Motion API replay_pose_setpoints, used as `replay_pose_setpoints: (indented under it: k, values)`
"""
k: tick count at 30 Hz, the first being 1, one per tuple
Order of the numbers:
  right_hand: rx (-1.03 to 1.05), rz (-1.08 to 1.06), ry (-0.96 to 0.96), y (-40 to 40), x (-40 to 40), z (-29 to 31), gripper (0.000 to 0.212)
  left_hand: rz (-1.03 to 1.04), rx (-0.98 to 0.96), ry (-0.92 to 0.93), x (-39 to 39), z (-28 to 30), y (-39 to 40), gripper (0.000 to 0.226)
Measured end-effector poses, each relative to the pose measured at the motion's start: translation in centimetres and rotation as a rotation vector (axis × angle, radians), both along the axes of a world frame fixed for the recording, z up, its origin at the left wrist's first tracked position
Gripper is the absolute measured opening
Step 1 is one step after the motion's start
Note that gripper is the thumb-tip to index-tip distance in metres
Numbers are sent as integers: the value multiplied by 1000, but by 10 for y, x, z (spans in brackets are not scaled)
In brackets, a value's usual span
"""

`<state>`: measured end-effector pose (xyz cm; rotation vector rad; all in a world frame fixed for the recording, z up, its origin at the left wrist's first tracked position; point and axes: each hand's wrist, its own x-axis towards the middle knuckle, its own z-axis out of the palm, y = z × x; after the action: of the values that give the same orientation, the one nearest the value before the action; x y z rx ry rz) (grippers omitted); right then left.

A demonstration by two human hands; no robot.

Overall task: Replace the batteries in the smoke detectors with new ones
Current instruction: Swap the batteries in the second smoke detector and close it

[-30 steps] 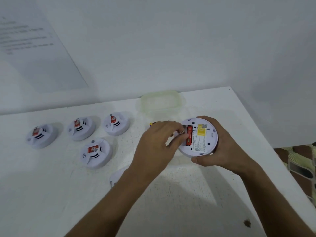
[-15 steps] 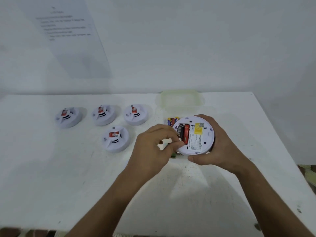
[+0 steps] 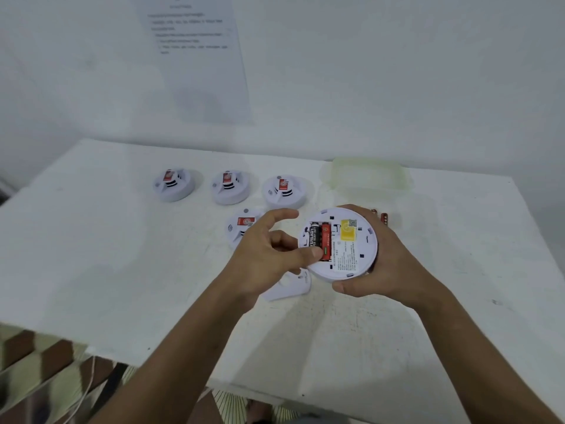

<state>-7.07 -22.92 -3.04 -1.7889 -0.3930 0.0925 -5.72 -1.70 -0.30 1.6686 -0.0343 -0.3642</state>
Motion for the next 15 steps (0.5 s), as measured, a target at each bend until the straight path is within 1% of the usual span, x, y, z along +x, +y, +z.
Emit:
replay_pose_setpoints:
  k: [5, 7, 9, 11, 13, 15]
  values:
    - [-16, -7, 16, 2, 2, -3, 89, -9, 119, -24, 1, -8, 8, 45]
    - [-20, -29, 13, -3, 0, -3, 89, 34, 225, -41, 5, -20, 17, 44]
    - [-10, -48, 20, -13, -2, -5, 91, 13, 482, -124, 8, -38, 29, 49]
    - [-15, -60, 24, -21, -3, -6, 93, -102, 714, -180, 5, -56, 39, 61]
    - [-31, -64, 19, -25, -5, -7, 94, -218, 834, -186, 2, -68, 44, 71]
    - [-36, -61, 24, -25, -7, -7, 95, -270, 892, -210, 2, -75, 47, 76]
